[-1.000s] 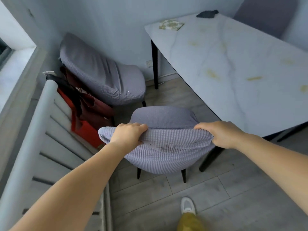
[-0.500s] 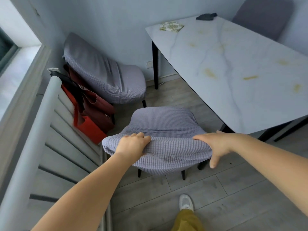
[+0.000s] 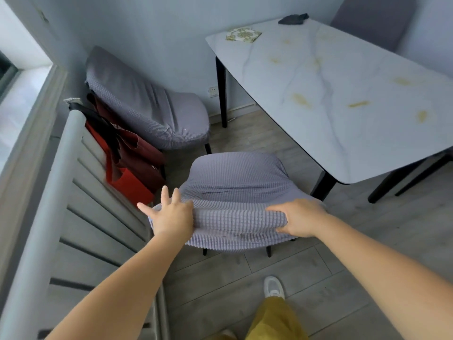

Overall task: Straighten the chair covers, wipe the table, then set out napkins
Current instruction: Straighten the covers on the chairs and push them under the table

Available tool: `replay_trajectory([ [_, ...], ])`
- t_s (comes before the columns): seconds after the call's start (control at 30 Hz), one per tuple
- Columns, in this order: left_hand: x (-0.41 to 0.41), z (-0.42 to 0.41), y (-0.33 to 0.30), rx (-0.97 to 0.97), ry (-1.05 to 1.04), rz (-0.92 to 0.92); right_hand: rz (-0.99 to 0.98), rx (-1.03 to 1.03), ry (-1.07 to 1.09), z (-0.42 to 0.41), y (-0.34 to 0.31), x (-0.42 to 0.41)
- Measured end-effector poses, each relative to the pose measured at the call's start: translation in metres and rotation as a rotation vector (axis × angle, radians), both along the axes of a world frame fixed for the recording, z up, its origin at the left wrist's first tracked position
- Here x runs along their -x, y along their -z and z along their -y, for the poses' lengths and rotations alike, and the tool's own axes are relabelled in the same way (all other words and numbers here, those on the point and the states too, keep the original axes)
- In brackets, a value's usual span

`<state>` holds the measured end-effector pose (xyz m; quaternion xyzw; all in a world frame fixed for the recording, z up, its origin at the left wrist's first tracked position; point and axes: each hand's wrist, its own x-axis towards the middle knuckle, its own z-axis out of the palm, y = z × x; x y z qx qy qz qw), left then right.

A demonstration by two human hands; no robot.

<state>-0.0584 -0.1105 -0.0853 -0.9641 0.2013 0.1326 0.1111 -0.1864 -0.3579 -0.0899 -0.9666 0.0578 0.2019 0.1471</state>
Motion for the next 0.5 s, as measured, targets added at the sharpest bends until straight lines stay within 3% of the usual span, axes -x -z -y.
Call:
replay_trajectory([
  [0.13,0.004,-0.012,0.005,0.188,-0.156,-0.072,0.033,0.006,0.026,-0.011,0.006,0.012],
  [0.5,-0.043,-0.011,0.004,0.270,-0.001,-0.025,0.036,0.028,0.093,-0.013,0.003,-0.006],
])
